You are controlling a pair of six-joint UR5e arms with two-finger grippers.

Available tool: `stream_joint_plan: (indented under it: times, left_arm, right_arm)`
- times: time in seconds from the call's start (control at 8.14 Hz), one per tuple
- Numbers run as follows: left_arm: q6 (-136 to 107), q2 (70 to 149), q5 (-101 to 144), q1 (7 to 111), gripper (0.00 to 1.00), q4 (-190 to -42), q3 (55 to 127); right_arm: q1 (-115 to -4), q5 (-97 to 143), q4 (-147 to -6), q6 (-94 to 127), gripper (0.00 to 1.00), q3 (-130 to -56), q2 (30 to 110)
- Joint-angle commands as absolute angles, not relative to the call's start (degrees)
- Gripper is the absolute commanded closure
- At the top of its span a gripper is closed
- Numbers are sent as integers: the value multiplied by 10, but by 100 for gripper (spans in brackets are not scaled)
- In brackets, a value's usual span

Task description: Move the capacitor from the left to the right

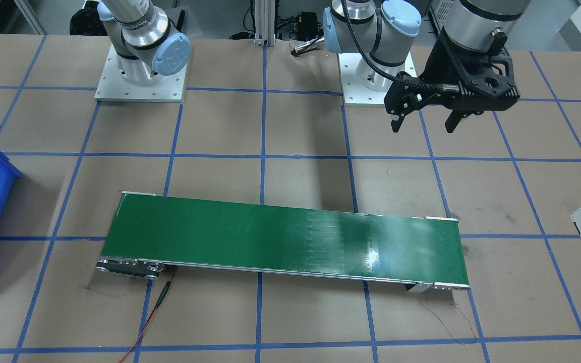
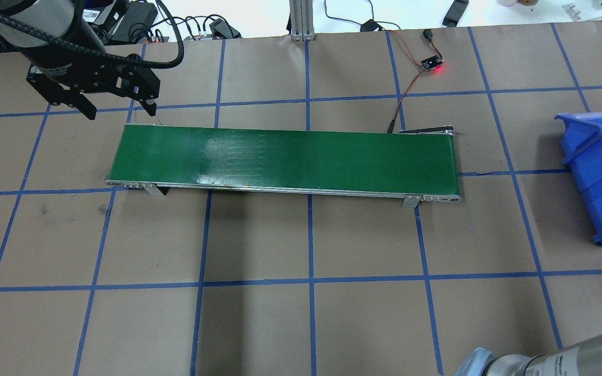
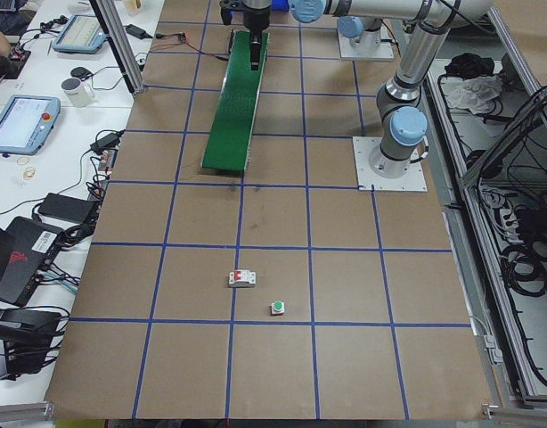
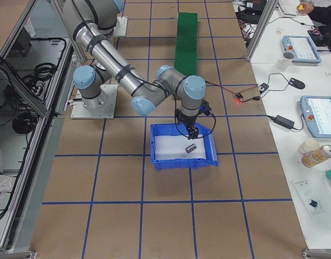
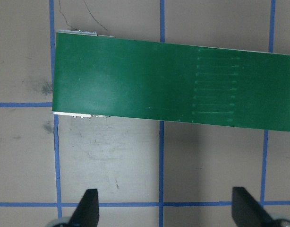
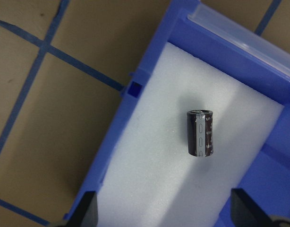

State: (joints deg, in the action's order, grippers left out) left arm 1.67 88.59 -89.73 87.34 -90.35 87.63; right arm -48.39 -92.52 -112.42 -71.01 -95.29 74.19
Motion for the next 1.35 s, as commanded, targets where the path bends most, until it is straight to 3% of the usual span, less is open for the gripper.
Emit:
stream_joint_plan:
  times: [0.0, 0.74, 1.23]
  left_arm:
    - [17, 886, -897, 874, 0, -904, 876]
    - [17, 886, -897, 874, 0, -904, 877]
    - [17, 886, -896, 874, 0, -904, 877]
  right_arm:
    - [-552, -910, -1081, -691, 0, -947, 826]
    - [-843, -911, -886, -164, 0, -927, 936]
    - [-904, -872, -867, -49, 0, -886, 935]
